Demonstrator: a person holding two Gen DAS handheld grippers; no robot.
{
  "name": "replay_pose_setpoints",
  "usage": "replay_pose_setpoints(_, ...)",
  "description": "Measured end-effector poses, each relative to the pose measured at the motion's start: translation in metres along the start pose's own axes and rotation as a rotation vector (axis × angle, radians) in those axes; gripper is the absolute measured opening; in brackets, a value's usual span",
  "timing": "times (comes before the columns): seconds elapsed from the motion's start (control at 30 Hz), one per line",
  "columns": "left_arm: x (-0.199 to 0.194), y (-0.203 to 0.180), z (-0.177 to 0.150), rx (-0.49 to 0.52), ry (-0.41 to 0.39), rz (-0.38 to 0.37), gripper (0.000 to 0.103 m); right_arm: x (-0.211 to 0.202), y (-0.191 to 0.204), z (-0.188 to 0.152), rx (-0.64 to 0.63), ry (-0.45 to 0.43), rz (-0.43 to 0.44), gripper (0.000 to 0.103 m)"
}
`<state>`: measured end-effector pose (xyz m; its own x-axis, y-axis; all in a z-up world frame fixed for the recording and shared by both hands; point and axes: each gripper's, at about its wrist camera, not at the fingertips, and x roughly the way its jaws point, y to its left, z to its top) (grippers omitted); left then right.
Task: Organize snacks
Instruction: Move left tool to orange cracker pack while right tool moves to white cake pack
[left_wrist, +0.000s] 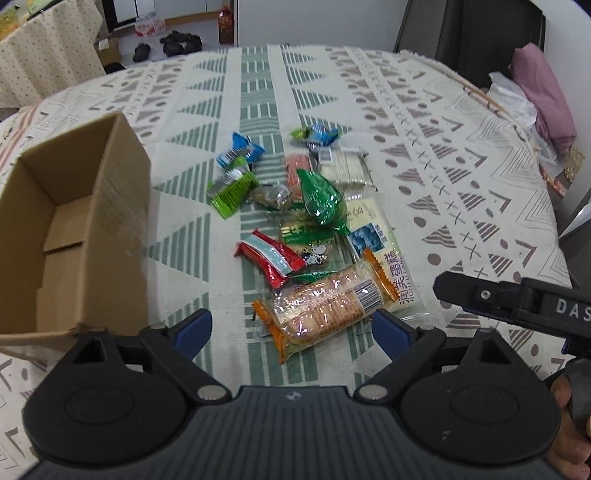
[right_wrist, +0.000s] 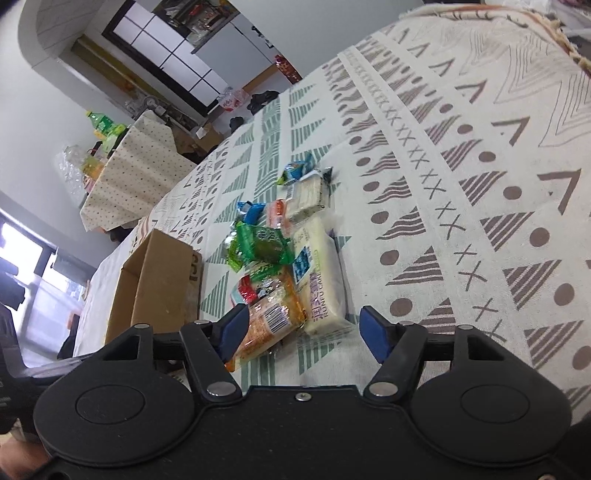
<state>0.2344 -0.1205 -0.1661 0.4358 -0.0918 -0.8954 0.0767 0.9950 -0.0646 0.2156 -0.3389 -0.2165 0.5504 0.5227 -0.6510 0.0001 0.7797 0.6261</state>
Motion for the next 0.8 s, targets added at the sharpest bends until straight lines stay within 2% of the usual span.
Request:
replay_pose_setpoints(0.23, 0.027, -0.011, 0.006, 0.032, 0.039, 0.014, 0.093, 0.025, -0.007, 0.01, 0.015, 0.035, -0.038, 0.058)
replay_pose_setpoints(0.37, 0.039, -0.016, 0.008, 0.049, 0.051, 0.029, 0.093, 0.031, -0.015, 0.013, 0.053, 0.053, -0.028, 0.055)
replay_pose_setpoints(0.7, 0.055, -0.009, 0.013, -0.003, 0.055, 0.062, 0.093, 0.049, -0.018, 0.018, 0.048, 0.07, -0.033, 0.054)
replay_pose_setpoints(0.8, 0.052, -0.007, 0.015, -0.011, 0.04, 0.049, 0.085, 0.056, -0.016, 0.02, 0.028, 0.076, -0.039, 0.052)
